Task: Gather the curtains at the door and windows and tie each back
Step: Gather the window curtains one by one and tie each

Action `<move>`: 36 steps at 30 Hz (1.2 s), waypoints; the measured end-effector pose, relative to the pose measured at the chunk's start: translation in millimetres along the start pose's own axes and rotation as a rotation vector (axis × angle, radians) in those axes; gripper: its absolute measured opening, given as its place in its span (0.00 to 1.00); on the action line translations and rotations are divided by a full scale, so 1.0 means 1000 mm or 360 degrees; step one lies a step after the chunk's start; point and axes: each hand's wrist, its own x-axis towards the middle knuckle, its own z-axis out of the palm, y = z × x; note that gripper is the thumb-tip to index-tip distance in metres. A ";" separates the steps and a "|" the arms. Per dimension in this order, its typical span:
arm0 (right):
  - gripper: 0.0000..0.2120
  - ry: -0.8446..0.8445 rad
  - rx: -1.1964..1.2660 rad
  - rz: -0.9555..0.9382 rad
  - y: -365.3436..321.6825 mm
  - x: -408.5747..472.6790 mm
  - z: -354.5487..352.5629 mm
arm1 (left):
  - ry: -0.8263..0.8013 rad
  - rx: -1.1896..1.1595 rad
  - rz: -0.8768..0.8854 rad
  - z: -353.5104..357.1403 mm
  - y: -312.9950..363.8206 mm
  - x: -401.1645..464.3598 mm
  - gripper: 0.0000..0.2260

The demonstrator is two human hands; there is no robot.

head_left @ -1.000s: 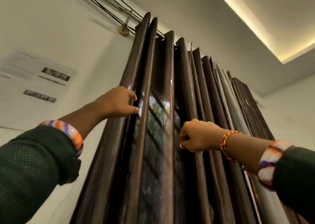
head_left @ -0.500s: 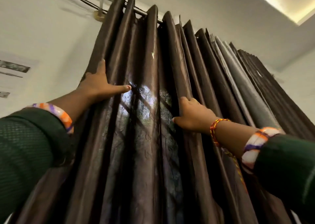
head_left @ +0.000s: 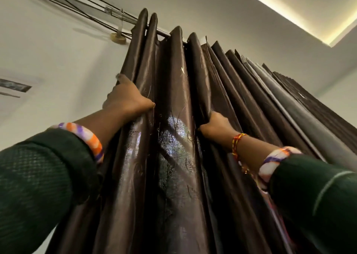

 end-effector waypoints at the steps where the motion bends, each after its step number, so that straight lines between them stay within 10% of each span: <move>1: 0.16 -0.0016 0.0030 -0.0081 -0.009 -0.001 0.009 | 0.0027 -0.0026 -0.0050 -0.004 -0.002 0.002 0.39; 8: 0.16 -0.0028 0.0441 -0.0383 -0.093 -0.005 0.055 | 0.0148 0.0202 0.0035 -0.051 -0.040 0.021 0.08; 29: 0.13 -0.0461 0.1005 -0.0898 -0.272 -0.035 0.086 | 0.0478 0.0744 0.0189 -0.190 -0.079 0.044 0.15; 36: 0.17 -0.0493 0.0794 -0.0789 -0.236 -0.018 0.087 | -0.0024 0.0656 -0.0032 -0.163 -0.058 0.020 0.09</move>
